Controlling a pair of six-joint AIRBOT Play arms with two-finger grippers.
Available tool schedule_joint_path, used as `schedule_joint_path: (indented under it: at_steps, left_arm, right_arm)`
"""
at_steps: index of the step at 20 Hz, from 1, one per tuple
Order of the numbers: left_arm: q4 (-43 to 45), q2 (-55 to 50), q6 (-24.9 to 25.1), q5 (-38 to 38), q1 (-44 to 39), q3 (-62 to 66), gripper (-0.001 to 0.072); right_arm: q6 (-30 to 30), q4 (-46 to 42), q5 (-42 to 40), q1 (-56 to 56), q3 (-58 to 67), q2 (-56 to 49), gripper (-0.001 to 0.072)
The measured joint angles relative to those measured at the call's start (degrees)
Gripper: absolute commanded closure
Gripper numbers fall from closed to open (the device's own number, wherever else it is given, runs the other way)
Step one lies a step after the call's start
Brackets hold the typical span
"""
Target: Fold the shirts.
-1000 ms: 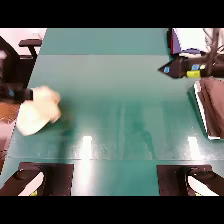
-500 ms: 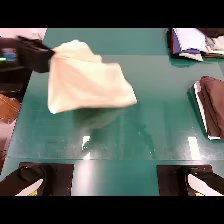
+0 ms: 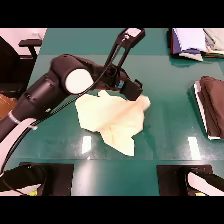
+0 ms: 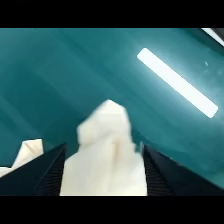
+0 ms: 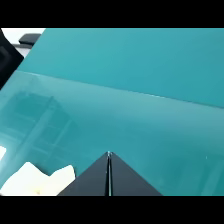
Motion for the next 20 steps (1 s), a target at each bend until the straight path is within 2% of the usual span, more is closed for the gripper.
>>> schedule_joint_path:
  at_steps: [2,6,11,19,20]
  left_arm:
    - [0.5,-0.9,0.6,-1.6,3.3,1.4,0.0155]
    - [2.6,-1.6,1.0,-10.0,16.5,0.8,0.0155]
    - [1.9,-3.4,0.2,-13.4,31.5,-9.0,0.0155]
    - [-4.1,-12.4,-0.6,-11.5,36.5,-16.4,0.0157]
    - [-4.9,-13.2,-0.6,-11.3,36.6,-16.6,0.0203]
  right_arm:
    - [0.0,0.0,0.6,-0.2,0.2,-0.1,0.0691]
    - [0.0,0.0,1.7,-0.3,-0.3,0.0,0.0691]
    - [0.0,0.0,2.3,-0.3,-6.5,1.0,0.0691]
    - [0.0,0.0,1.5,-0.3,-24.8,3.0,0.0691]
    - [0.0,0.0,1.4,-0.3,-27.3,3.1,0.0691]
